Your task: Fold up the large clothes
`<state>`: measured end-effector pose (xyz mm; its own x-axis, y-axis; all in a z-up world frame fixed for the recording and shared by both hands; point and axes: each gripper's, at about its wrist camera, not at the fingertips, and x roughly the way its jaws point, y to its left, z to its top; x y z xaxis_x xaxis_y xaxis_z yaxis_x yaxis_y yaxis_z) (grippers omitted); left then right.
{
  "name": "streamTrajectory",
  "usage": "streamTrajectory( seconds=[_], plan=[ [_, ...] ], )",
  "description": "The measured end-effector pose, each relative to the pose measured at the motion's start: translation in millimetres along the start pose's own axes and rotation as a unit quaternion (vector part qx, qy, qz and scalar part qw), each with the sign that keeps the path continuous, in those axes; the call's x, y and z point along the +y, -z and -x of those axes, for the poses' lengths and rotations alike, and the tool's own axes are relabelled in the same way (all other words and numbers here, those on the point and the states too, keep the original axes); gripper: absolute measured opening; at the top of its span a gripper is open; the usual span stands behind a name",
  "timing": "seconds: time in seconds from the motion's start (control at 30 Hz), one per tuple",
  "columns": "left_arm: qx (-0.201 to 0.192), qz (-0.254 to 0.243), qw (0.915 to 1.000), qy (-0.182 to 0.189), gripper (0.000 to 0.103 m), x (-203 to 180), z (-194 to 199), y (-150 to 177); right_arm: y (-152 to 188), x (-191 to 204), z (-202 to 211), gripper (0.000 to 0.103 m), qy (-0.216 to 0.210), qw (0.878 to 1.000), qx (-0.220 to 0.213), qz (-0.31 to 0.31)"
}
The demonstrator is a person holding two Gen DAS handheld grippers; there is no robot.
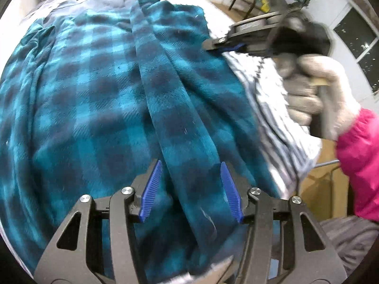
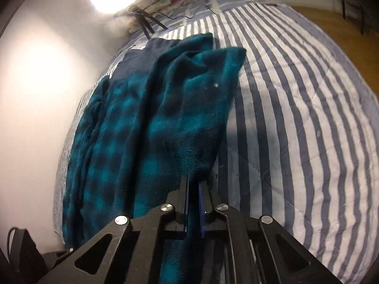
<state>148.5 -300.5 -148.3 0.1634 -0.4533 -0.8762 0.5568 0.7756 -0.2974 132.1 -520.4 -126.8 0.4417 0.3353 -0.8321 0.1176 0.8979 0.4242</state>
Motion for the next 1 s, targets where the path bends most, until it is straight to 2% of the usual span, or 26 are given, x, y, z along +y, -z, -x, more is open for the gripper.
streamTrajectory(
  seconds=[0.03, 0.07, 0.1, 0.2, 0.23, 0.33, 0.37, 0.43, 0.5, 0.57, 0.6, 0.63, 0.73, 0.87, 0.93, 1.0],
  plan=[
    [0.005, 0.018, 0.9998, 0.000, 0.007, 7.4, -6.1, -3.4, -0.8, -0.2, 4.1, 0.002, 0.013, 1.000, -0.004, 0.007],
    [0.007, 0.033, 0.9994, 0.003, 0.003, 15.1, -7.2, -3.2, -1.7, -2.9, 7.0, 0.002, 0.023, 1.000, -0.007, 0.007],
    [0.002, 0.055, 0.9983, 0.020, 0.003, 26.5, -5.1, -1.8, -2.8, -6.6, 8.0, 0.002, 0.036, 0.999, -0.008, 0.003],
    [-0.010, 0.077, 0.9969, 0.016, 0.003, 49.6, 6.6, 9.3, -1.7, -15.4, 10.5, 0.003, 0.065, 0.998, -0.008, -0.011],
    [-0.010, 0.088, 0.9959, 0.020, 0.003, 58.4, 11.2, 14.3, -0.4, -16.6, 13.7, 0.009, 0.073, 0.997, -0.009, -0.017],
    [-0.009, 0.123, 0.9914, 0.044, 0.003, 81.3, 23.2, 26.2, 3.2, -12.8, 34.1, 0.012, 0.071, 0.997, -0.016, -0.012],
    [-0.013, 0.131, 0.9901, 0.050, 0.003, 86.0, 27.8, 30.7, 6.5, -9.6, 45.6, 0.027, 0.059, 0.998, -0.020, -0.013],
    [-0.013, 0.140, 0.9875, 0.070, 0.004, 91.5, 36.1, 39.7, 14.4, -2.1, 63.3, 0.038, 0.034, 0.999, -0.026, -0.017],
    [-0.013, 0.139, 0.9857, 0.094, 0.007, 87.4, 44.3, 47.4, 30.8, 10.9, 78.9, 0.038, 0.005, 1.000, -0.018, -0.006],
    [-0.013, 0.127, 0.9851, 0.115, 0.021, 75.8, 53.2, 53.2, 53.6, 24.7, 85.6, 0.038, -0.009, 1.000, 0.007, 0.011],
    [-0.013, 0.120, 0.9855, 0.119, 0.031, 67.5, 56.7, 54.7, 67.2, 30.6, 86.1, 0.038, -0.014, 0.999, 0.024, 0.020],
    [-0.012, 0.107, 0.9866, 0.123, 0.036, 59.1, 58.7, 58.3, 78.3, 34.4, 85.6, 0.038, -0.018, 0.999, 0.038, 0.025],
    [-0.001, 0.086, 0.9897, 0.114, 0.036, 39.3, 55.7, 63.6, 118.0, 43.3, 74.1, 0.038, -0.034, 0.995, 0.089, 0.022],
    [0.007, 0.113, 0.9856, 0.125, 0.036, 44.4, 47.9, 76.1, 157.6, 43.5, 51.5, 0.036, -0.066, 0.989, 0.135, -0.002],
    [0.011, 0.113, 0.9853, 0.128, 0.036, 45.2, 47.5, 82.7, 166.1, 47.6, 44.9, 0.031, -0.063, 0.987, 0.147, 0.011],
    [0.017, 0.102, 0.9861, 0.130, 0.036, 39.3, 43.0, 87.2, 170.0, 51.3, 41.9, 0.021, -0.066, 0.986, 0.151, 0.021]
  ],
)
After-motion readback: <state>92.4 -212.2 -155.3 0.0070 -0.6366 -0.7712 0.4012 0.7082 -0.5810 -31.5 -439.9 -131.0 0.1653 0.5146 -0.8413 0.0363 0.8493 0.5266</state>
